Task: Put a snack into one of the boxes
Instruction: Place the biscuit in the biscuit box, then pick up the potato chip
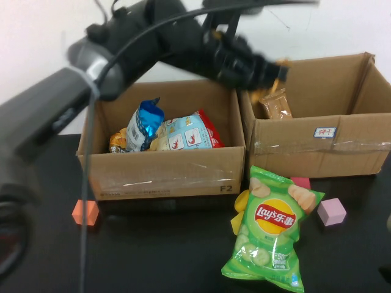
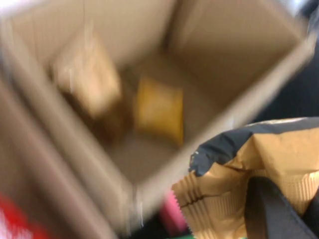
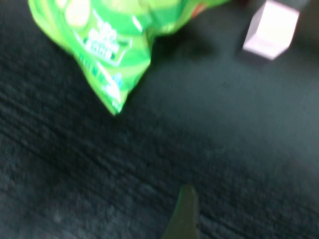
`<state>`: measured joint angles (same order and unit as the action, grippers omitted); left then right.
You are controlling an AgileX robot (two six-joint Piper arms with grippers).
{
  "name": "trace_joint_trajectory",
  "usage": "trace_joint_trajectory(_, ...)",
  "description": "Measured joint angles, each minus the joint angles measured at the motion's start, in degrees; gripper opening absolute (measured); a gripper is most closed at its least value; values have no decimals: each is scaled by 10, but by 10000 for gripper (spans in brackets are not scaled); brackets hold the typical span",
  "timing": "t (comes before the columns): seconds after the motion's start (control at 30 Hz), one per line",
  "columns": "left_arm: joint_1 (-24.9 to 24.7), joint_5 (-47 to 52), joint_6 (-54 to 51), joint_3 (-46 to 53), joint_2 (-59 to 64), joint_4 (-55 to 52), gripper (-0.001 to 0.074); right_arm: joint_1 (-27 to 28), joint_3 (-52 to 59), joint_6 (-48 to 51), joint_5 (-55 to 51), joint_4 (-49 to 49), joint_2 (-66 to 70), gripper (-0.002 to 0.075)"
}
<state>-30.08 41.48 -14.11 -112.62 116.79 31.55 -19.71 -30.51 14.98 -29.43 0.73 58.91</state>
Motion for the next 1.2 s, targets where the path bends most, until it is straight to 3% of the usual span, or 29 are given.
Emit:
trace_joint_trajectory(0.13, 0, -47, -25, -104, 78, 12, 29, 0, 0, -16, 34, -7, 0, 596)
trace_joint_trajectory(0.2, 0, -61, -43, -140, 123, 13, 75, 0, 0, -25, 54, -19, 0, 596)
trace_joint_trajectory(0.3, 0, -68, -57, -185, 176, 13, 267, 0, 0, -36, 79, -38, 0, 596)
trace_joint_trajectory(0.33, 0, -68, -59, -203, 195, 13, 407, 0, 0, -39, 87, -43, 0, 596)
trace_joint_trajectory(0.4, 0, -58, -61, -227, 215, 13, 555, 0, 0, -41, 101, -54, 0, 596)
trace_joint_trajectory(0.43, 0, -48, -61, -237, 220, 11, 603, 0, 0, -41, 106, -58, 0, 596)
trace_joint_trajectory(0.5, 0, -18, -62, -256, 222, -6, 629, 0, 0, -42, 112, -62, 0, 596)
trace_joint_trajectory(0.6, 0, 44, -53, -293, 213, -63, 549, 0, 0, -42, 124, -79, 6, 596)
trace_joint_trajectory(0.83, 0, 130, 8, -335, 133, -203, 92, 0, -1, -42, 167, -170, 101, 596)
trace_joint_trajectory(0.97, 0, 187, 19, -338, 70, -284, 18, 0, -6, -42, 200, -220, 181, 595)
trace_joint_trajectory(1.2, 0, 305, 72, -309, -31, -408, 1, 0, -56, -21, 197, -251, 304, 551)
